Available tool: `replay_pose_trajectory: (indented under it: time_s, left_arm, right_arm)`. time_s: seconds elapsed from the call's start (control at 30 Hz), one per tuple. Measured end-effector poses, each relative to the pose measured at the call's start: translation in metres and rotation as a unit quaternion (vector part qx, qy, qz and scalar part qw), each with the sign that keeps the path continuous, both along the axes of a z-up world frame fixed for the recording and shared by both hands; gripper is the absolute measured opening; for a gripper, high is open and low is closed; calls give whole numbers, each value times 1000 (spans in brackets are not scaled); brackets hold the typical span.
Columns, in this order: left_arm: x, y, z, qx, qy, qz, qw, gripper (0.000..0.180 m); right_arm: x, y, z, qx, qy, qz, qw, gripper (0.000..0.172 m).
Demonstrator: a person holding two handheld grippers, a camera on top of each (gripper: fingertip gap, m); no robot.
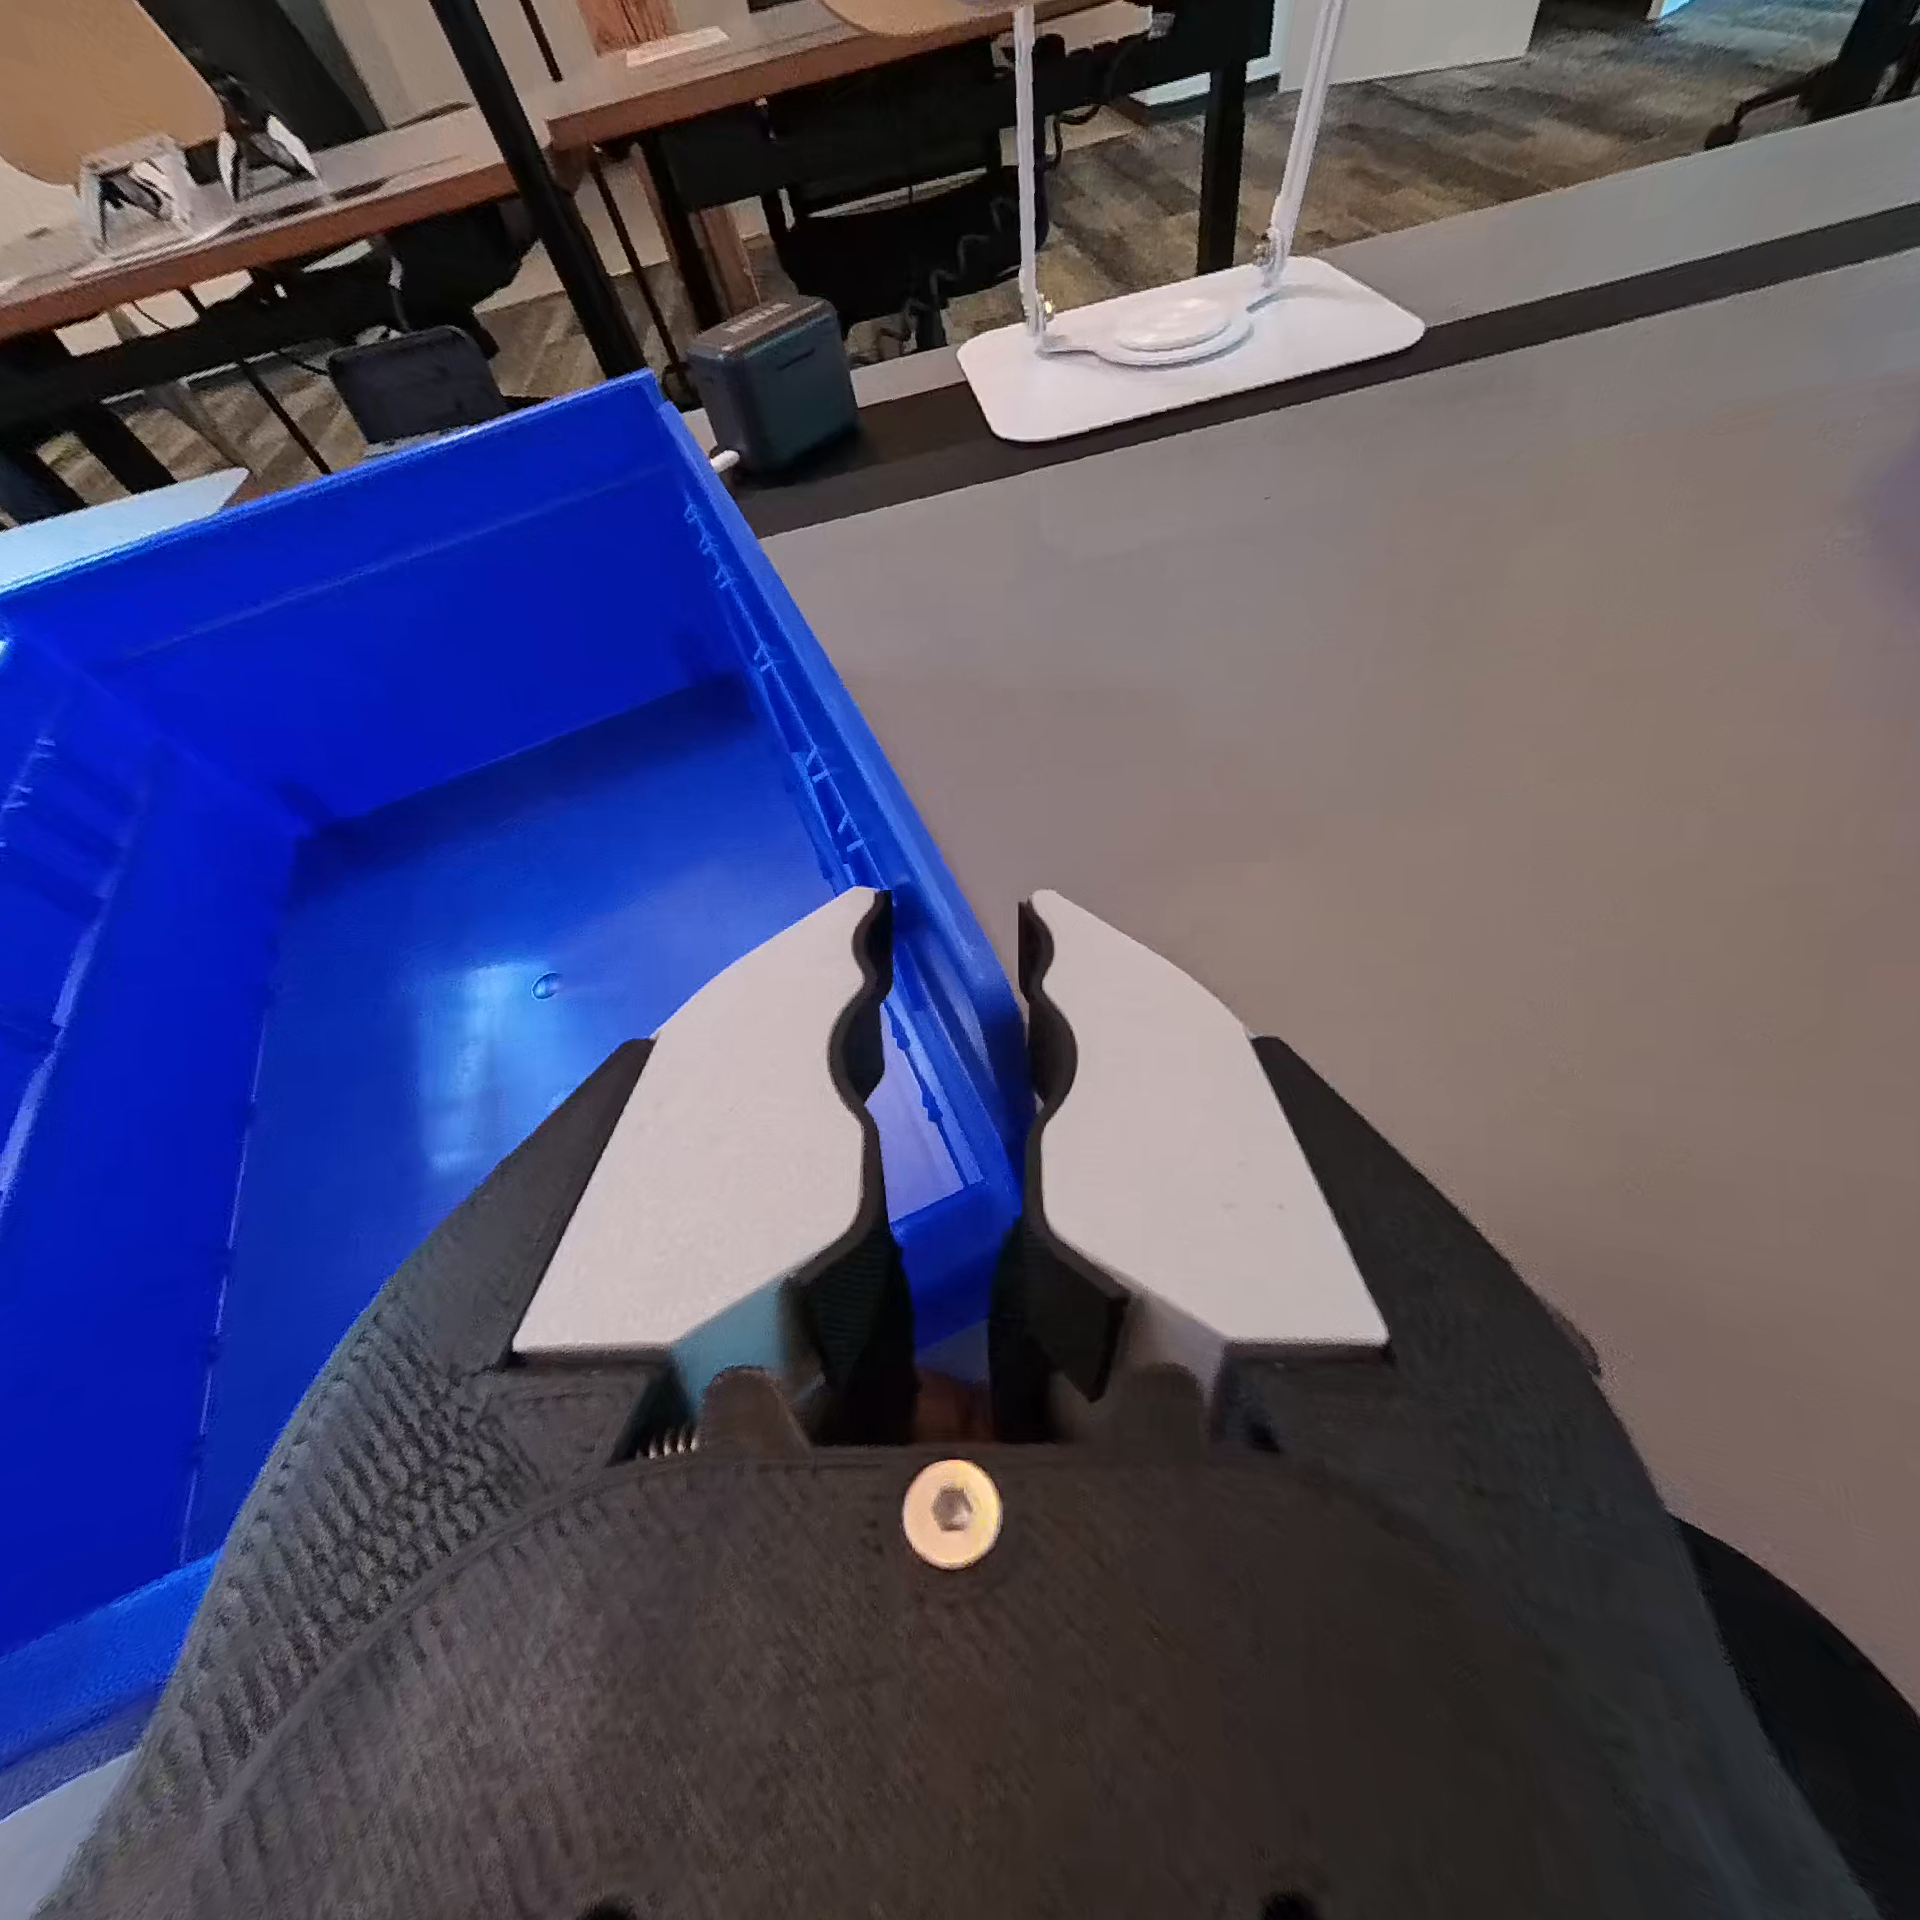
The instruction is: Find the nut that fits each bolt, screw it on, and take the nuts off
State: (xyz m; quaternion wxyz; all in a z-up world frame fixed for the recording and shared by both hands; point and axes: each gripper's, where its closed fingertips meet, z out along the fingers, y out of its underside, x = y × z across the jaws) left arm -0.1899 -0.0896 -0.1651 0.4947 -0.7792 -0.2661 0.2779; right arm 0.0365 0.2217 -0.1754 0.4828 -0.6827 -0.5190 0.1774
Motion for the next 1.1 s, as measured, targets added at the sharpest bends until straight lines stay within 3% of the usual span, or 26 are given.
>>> replay_pose_trajectory:
  time_s: [0.33,0.83,1.1]
  left_arm:
    - [27,25,0,-9,9,-59,998,23]
    - [80,81,-1,-11,25,-199,980,23]
    - [76,91,-2,-34,34,-219,975,19]
  right_arm:
    - [-8,-15,0,11,-1,20,1000,21]
    - [-54,-90,1,13,6,116,993,23]
    - [-82,-123,2,14,5,159,987,23]
